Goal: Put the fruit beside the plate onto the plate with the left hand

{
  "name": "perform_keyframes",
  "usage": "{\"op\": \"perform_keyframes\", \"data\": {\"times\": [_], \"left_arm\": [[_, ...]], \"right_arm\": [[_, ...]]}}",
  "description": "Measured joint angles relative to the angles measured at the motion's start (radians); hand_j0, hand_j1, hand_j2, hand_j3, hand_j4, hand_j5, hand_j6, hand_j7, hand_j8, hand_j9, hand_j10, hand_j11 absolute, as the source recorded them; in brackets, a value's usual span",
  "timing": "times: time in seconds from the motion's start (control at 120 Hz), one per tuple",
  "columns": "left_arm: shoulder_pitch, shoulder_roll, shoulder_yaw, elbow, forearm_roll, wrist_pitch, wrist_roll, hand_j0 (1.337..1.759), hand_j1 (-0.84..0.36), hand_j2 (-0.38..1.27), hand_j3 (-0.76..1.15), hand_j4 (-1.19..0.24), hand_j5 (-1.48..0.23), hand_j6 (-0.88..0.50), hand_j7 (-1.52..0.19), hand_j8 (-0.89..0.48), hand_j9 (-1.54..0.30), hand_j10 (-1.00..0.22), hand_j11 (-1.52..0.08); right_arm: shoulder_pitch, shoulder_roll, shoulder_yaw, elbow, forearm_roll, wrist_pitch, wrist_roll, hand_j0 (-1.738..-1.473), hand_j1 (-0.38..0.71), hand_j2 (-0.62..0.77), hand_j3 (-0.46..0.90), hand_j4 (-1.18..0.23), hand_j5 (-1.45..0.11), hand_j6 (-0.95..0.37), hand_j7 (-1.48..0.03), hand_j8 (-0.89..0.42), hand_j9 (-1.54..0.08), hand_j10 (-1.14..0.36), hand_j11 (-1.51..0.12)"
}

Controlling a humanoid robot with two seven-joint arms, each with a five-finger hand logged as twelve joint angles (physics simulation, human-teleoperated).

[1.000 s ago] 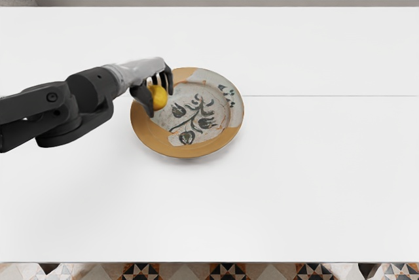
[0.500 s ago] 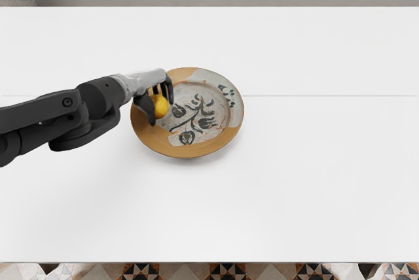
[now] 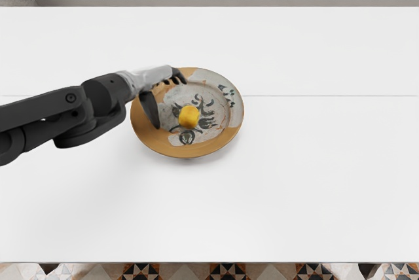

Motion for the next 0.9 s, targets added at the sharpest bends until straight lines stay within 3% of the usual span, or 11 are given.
{"op": "perform_keyframes", "data": {"times": [0.183, 0.308, 0.6, 0.717, 0.9], "left_arm": [[0.000, 0.055, -0.065, -0.002, -0.189, -0.061, 0.000, 1.658, 0.21, 0.05, 0.00, -0.12, -0.16, -0.11, -0.16, -0.11, -0.16, -0.12, -0.16], [0.003, 0.107, -0.128, -0.001, -0.396, -0.216, 0.000, 1.658, 0.26, 0.03, 0.00, -0.08, -0.10, -0.07, -0.10, -0.07, -0.10, -0.08, -0.10], [0.003, 0.331, -0.214, -0.001, -0.719, -0.506, 0.000, 1.658, 0.31, 0.01, 0.00, -0.04, -0.04, -0.04, -0.04, -0.04, -0.04, -0.04, -0.04], [-0.001, 0.400, -0.229, -0.001, -0.809, -0.546, 0.000, 1.658, 0.32, 0.01, 0.00, -0.03, -0.04, -0.03, -0.04, -0.03, -0.04, -0.03, -0.04], [0.003, 0.412, -0.256, 0.003, -0.868, -0.562, 0.000, 1.658, 0.32, 0.01, 0.00, -0.03, -0.03, -0.03, -0.03, -0.03, -0.03, -0.03, -0.03]], "right_arm": [[0.000, 0.000, 0.000, 0.000, 0.000, 0.000, 0.000, -1.658, -0.35, 0.00, 0.00, 0.00, 0.00, 0.00, 0.00, 0.00, 0.00, 0.00, 0.00], [0.000, 0.000, 0.000, 0.000, 0.000, 0.000, 0.000, -1.658, -0.35, 0.00, 0.00, 0.00, 0.00, 0.00, 0.00, 0.00, 0.00, 0.00, 0.00], [0.000, 0.000, 0.000, 0.000, 0.000, 0.000, 0.000, -1.658, -0.35, 0.00, 0.00, 0.00, 0.00, 0.00, 0.00, 0.00, 0.00, 0.00, 0.00], [0.000, 0.000, 0.000, 0.000, 0.000, 0.000, 0.000, -1.658, -0.35, 0.00, 0.00, 0.00, 0.00, 0.00, 0.00, 0.00, 0.00, 0.00, 0.00], [0.000, 0.000, 0.000, 0.000, 0.000, 0.000, 0.000, -1.658, -0.35, 0.00, 0.00, 0.00, 0.00, 0.00, 0.00, 0.00, 0.00, 0.00, 0.00]]}}
